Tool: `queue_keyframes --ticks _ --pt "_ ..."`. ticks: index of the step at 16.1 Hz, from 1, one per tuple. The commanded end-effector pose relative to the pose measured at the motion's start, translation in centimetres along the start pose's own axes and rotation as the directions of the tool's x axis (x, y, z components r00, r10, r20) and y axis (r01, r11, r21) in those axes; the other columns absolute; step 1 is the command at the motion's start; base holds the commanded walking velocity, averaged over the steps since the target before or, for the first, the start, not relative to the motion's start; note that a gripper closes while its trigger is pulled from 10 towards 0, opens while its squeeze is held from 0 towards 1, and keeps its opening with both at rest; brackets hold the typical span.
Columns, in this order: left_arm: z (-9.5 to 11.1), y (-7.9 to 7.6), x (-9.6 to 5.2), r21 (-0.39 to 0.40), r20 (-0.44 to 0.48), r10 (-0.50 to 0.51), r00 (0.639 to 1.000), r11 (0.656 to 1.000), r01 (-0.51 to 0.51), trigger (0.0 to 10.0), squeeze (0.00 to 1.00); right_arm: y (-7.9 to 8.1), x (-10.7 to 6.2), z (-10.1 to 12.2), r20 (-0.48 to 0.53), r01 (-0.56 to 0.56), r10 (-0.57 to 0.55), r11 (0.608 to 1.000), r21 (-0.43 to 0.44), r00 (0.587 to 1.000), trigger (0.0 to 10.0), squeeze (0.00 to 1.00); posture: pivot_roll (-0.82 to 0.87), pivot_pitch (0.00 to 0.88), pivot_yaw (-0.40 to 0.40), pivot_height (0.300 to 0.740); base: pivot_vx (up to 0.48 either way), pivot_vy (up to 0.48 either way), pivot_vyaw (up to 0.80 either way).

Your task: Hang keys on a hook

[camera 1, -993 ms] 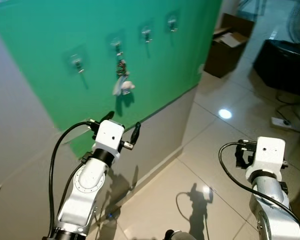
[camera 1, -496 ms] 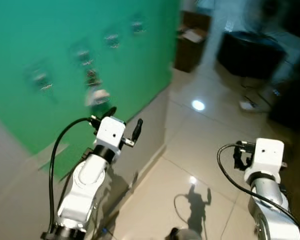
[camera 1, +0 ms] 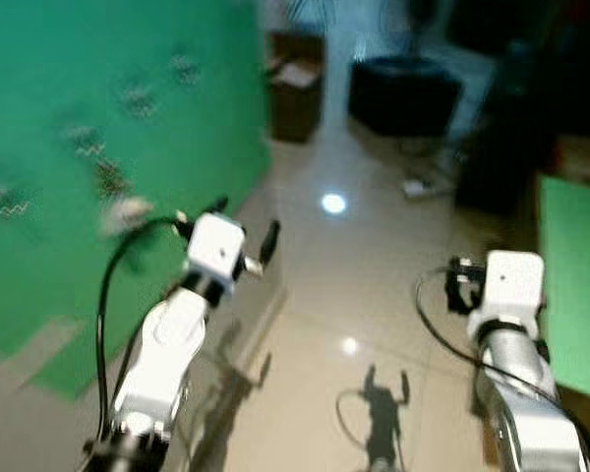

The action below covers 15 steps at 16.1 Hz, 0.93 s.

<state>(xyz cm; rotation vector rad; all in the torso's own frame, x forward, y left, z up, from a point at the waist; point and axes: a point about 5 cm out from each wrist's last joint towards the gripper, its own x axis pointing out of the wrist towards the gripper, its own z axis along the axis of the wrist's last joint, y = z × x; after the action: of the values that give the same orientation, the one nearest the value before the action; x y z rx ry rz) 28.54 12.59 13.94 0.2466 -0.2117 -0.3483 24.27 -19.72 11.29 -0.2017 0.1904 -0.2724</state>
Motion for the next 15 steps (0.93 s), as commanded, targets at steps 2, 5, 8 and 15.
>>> queue_keyframes --ticks 2,5,8,15 --pt "-0.14 -0.52 0.0 -0.01 -0.002 -0.022 1.0 1.0 0.022 10.0 0.0 -0.61 -0.12 -0.16 -0.014 0.024 -0.025 1.0 -0.015 1.0 10.0 0.0 -0.14 0.009 0.071 0.74 0.0 -0.48 0.0" --pt "-0.19 -0.41 0.02 -0.009 -0.003 -0.017 1.0 1.0 0.017 10.0 0.0 -0.54 -0.08 -0.25 -0.019 0.023 -0.023 1.0 -0.016 1.0 10.0 0.0 -0.13 0.009 0.067 0.74 0.0 -0.48 0.0" --pt "-0.16 -0.34 0.18 -0.009 0.0 -0.015 1.0 1.0 0.015 10.0 0.0 -0.52 -0.07 -0.27 -0.022 0.025 -0.026 1.0 -0.019 0.999 10.0 0.0 -0.13 0.009 0.071 0.74 0.0 -0.48 0.0" --pt "-0.68 -0.17 0.13 -0.036 -0.021 -0.01 1.0 0.999 0.009 10.0 0.0 -0.33 -0.52 0.03 0.076 -0.022 0.021 1.0 0.017 0.997 10.0 0.0 -0.14 0.0 0.079 0.74 0.0 -0.411 0.0"
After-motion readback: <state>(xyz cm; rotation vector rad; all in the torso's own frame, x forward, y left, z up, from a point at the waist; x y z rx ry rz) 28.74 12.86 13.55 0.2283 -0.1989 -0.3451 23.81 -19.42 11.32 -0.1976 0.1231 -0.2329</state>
